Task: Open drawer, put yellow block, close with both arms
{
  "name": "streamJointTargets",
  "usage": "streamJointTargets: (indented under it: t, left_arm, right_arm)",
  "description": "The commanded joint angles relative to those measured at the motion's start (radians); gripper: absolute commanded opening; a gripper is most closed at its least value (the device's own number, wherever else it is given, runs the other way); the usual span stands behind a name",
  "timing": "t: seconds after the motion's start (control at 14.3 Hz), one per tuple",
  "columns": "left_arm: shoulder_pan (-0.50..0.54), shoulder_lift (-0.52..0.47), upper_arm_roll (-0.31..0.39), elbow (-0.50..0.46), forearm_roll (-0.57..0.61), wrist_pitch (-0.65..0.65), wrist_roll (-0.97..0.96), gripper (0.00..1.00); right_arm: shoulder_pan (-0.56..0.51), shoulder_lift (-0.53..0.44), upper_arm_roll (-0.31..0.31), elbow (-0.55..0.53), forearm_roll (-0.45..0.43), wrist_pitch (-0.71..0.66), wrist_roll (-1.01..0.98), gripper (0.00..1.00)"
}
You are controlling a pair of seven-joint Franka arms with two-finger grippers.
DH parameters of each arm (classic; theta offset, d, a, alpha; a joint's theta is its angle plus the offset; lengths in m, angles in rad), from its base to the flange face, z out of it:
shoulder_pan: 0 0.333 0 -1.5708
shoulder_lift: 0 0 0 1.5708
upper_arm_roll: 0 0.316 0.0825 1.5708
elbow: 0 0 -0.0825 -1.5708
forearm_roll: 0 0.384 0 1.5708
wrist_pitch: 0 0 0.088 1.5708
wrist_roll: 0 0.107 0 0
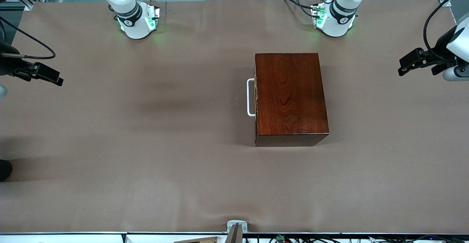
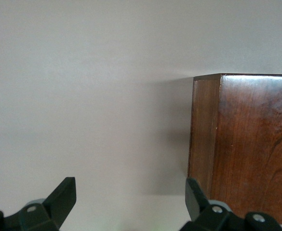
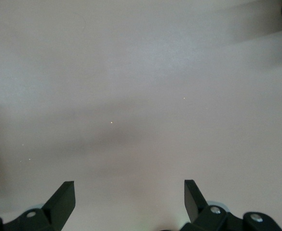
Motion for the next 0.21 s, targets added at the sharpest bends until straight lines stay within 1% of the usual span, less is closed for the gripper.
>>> streamJointTargets:
  t: [0.0, 0.14]
  left_arm:
    - [-0.003, -0.022, 0.001, -0.020, -0.017, 0.013, -0.001, 1.00]
    - [0.000, -0.022, 0.001, -0.020, -0.017, 0.015, 0.002, 1.00]
  right_arm:
    - [-0.004, -0.005, 0.006, 0.004, 0.011, 0.000, 0.021, 1.00]
    - [-0.004, -0.005, 0.006, 0.004, 0.011, 0.000, 0.021, 1.00]
